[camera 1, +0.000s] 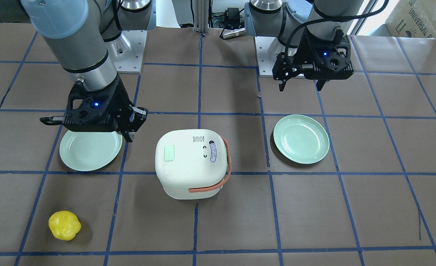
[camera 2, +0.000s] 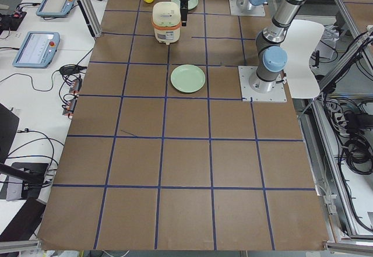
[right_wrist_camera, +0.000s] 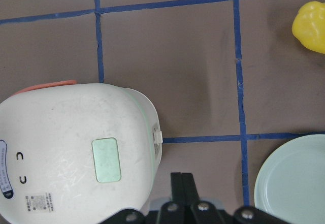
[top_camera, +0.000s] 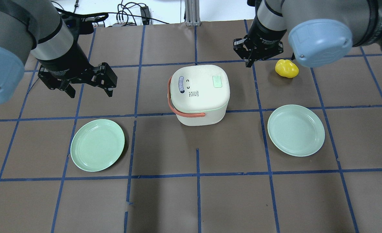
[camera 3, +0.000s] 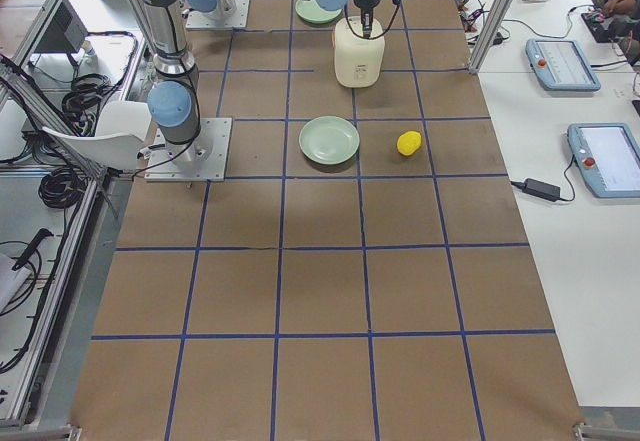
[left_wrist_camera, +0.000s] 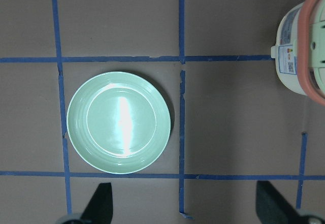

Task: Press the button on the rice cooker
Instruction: 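Move the right gripper over the rice cooker lid toward its button, then lower the right gripper and press the lid button on the rice cooker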

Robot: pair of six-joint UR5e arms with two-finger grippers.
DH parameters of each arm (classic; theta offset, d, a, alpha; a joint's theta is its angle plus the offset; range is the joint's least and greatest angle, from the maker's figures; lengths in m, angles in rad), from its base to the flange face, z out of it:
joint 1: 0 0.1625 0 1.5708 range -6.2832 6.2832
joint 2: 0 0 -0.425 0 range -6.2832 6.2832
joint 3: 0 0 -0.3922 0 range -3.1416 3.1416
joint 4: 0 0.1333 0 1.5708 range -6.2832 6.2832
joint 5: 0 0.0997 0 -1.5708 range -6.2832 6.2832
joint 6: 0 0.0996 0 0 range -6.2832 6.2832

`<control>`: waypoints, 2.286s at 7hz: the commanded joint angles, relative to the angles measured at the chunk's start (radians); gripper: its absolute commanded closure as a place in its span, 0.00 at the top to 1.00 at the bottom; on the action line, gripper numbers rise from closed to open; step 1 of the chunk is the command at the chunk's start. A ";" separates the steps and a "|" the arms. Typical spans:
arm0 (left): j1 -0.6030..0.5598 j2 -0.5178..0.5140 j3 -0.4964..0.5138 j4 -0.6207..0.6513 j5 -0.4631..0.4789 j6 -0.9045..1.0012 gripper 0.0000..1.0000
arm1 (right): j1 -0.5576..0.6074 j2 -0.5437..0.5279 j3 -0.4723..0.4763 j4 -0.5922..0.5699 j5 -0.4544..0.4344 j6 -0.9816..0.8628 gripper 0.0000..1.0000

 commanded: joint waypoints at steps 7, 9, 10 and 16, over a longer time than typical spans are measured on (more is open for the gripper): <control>0.000 0.000 0.000 0.000 0.000 0.000 1.00 | 0.122 0.092 -0.016 -0.088 -0.110 0.062 0.06; 0.000 0.000 0.000 0.000 0.000 0.000 1.00 | 0.129 0.107 -0.028 -0.087 -0.101 0.066 0.06; 0.000 0.000 0.000 0.000 0.000 0.000 1.00 | 0.138 0.113 -0.030 -0.088 -0.099 0.073 0.06; -0.001 0.000 0.000 0.000 0.000 0.000 1.00 | 0.152 0.121 -0.002 -0.092 -0.079 0.076 0.05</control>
